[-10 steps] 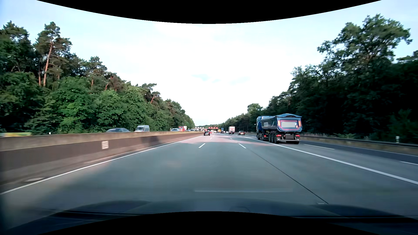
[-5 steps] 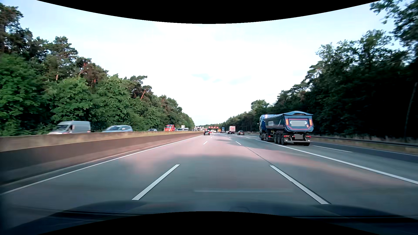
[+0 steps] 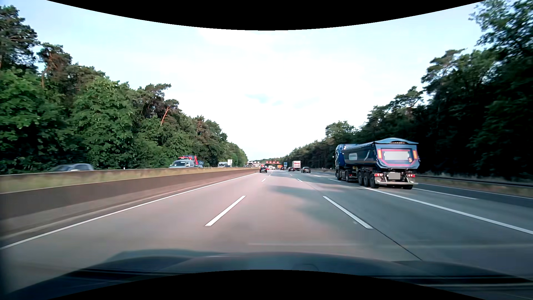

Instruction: Follow the waypoints while adhering to traffic rules and regulations

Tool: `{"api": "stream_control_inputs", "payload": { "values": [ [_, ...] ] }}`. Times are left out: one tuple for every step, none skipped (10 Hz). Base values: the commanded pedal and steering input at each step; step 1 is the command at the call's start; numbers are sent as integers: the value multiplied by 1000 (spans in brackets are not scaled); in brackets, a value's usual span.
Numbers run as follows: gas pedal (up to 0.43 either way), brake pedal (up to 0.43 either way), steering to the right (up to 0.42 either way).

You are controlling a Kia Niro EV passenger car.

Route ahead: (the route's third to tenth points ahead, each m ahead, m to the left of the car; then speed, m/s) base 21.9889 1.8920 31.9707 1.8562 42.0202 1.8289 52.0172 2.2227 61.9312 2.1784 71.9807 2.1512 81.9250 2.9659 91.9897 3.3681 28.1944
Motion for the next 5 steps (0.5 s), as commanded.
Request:
{"api": "stream_control_inputs", "payload": {
  "values": [
    [177, 0, -4],
    [177, 0, -4],
    [177, 0, -4],
    [177, 0, -4],
    [177, 0, -4]
  ]
}}
